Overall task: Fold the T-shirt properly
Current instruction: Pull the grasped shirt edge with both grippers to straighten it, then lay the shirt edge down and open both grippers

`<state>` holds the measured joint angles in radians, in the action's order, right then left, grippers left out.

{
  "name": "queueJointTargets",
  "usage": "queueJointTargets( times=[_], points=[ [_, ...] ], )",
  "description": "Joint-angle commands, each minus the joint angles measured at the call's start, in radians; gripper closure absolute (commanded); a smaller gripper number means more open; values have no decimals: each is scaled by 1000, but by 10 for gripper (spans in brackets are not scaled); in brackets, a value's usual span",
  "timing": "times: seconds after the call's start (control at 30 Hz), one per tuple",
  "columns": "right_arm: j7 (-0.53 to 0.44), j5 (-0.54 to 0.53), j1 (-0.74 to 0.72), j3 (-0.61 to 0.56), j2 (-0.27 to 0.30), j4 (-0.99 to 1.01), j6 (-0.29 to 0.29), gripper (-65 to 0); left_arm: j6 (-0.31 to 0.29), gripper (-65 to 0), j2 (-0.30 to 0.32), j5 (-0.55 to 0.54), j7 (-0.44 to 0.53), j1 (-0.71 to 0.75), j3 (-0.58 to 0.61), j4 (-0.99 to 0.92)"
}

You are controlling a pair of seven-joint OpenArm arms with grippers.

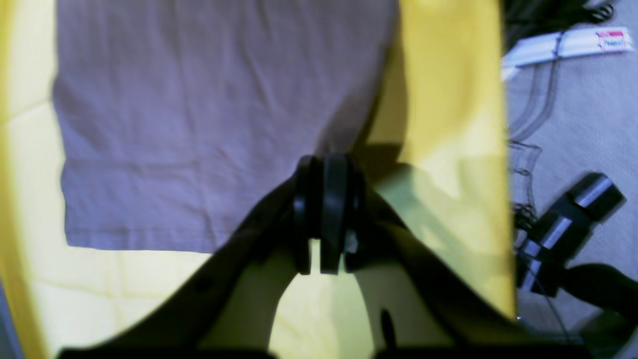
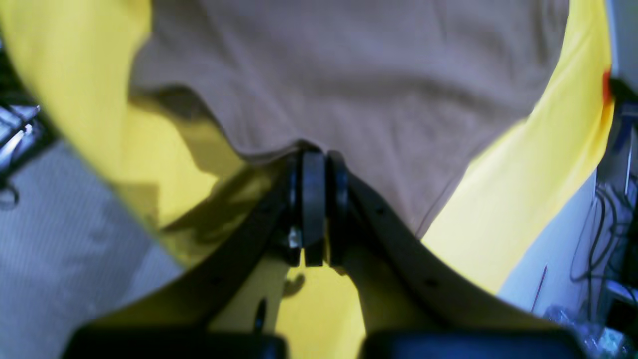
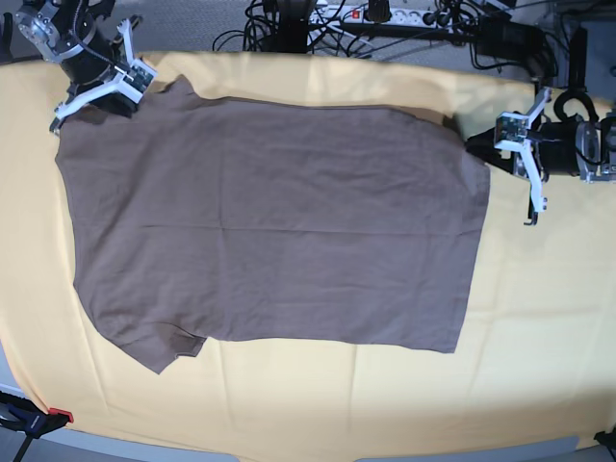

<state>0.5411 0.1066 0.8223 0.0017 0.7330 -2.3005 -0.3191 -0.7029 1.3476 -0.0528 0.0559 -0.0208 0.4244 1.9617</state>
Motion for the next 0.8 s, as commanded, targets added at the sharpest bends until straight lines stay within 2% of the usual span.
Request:
queueJointTargets(
  times=[0.0, 0.17, 0.43, 0.53, 0.77],
  points=[
    [-20, -10, -24, 6, 13, 0, 1, 0, 5, 0, 8, -13, -9, -27, -13, 6],
    [-79, -98, -166, 6, 13, 119, -49, 0, 17, 0, -68, -12, -85, -55, -13, -13],
    [-123, -221, -388, 5, 13, 310, -132, 0, 206, 0, -177, 9, -135, -63, -15, -146],
    [-123, -262, -452, 5, 13, 358, -135, 0, 251, 0, -211, 44, -140, -63, -15, -183],
    [-135, -321, -549, 5, 11, 459, -157, 0, 360, 0, -257, 44, -167, -63, -15, -203]
  ],
)
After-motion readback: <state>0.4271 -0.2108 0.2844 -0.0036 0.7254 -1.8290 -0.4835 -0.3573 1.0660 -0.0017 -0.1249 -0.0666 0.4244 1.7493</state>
